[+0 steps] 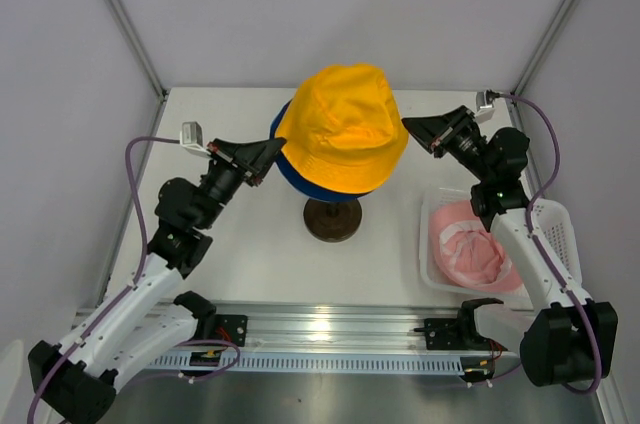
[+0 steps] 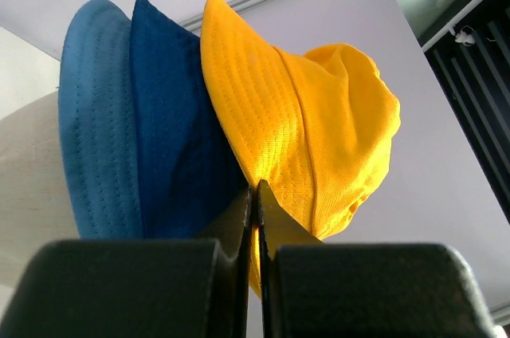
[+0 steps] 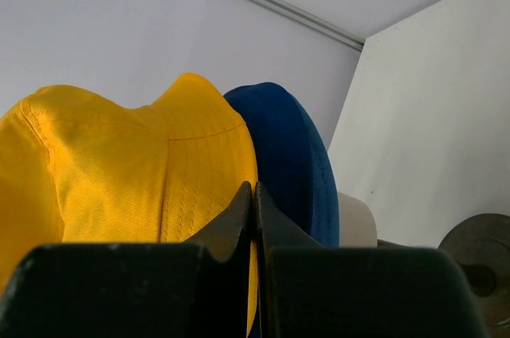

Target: Stack the hats

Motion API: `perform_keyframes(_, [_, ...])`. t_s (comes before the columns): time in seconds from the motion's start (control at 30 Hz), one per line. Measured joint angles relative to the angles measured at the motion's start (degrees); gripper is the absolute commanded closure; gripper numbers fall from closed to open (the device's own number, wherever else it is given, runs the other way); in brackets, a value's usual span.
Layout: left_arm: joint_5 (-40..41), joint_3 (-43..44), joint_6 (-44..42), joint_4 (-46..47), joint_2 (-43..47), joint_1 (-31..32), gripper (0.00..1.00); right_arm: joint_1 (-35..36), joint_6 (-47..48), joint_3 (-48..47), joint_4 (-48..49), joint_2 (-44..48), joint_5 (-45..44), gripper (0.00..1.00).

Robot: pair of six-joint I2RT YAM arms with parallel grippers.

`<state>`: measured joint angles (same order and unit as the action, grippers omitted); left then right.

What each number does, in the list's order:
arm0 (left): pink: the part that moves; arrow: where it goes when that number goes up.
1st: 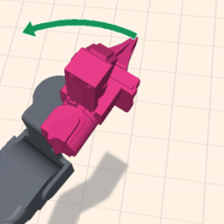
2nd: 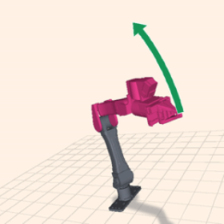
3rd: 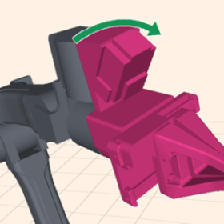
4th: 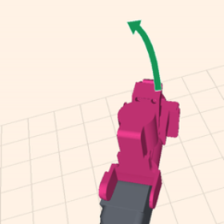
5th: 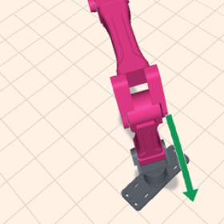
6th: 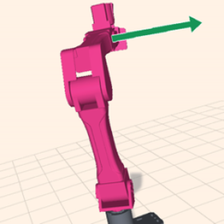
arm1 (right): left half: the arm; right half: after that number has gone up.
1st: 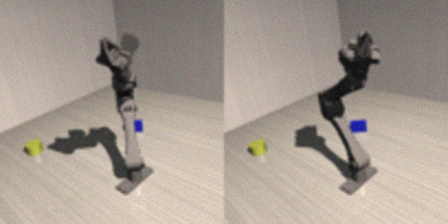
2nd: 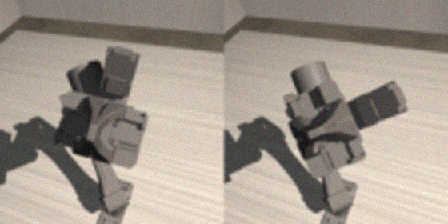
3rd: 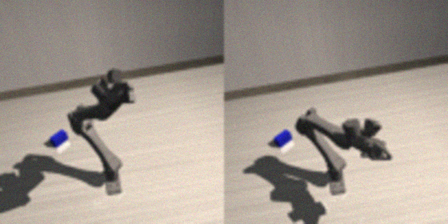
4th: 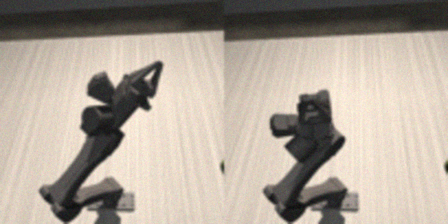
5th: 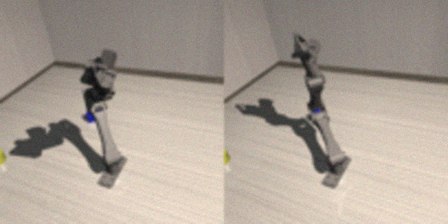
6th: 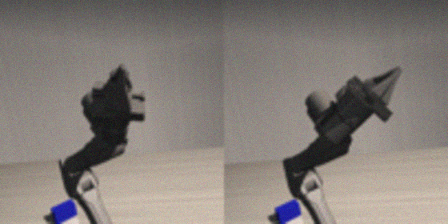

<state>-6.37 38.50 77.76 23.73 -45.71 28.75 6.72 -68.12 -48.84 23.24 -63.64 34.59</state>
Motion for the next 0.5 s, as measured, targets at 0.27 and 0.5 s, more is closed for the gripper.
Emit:
perform_keyframes(0.27, [5.01,-2.29,-4.5,-8.07,8.94,0.15,0.99,3.69,2.84,-4.07,0.2,-2.62,0.2,1.0])
perform_keyframes(0.5, [7.32,-2.71,-7.89,-9.07,9.68,0.26,0.99,5.79,3.78,-8.72,0.94,-9.92,0.46,1.0])
